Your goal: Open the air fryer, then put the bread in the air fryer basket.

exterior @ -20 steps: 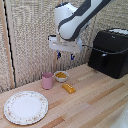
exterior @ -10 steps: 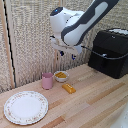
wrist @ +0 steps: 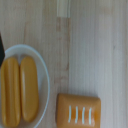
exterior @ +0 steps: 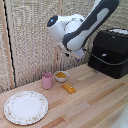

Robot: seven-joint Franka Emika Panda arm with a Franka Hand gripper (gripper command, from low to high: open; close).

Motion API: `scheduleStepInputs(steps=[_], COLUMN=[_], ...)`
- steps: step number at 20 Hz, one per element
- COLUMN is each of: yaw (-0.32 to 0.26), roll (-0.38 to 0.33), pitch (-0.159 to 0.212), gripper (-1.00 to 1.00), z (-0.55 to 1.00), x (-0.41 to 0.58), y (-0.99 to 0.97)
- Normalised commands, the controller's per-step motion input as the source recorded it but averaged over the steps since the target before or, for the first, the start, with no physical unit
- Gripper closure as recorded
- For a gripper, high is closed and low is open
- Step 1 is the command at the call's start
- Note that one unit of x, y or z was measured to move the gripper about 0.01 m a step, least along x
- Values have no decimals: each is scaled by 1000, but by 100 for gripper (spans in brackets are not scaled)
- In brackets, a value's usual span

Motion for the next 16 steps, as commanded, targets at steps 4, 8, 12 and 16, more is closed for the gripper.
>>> scheduleStepInputs(steps=[4,8,12,16], yaw=[-1,47,103,118], roll=[-133,-92,-82,-90], pitch=[-30,-13,-25,-59], gripper=[-100,-100,-100,-100], z=[-314,-280,-248,-161], x=[0,0,-12,-50], y=[-316,-412,-531,-636])
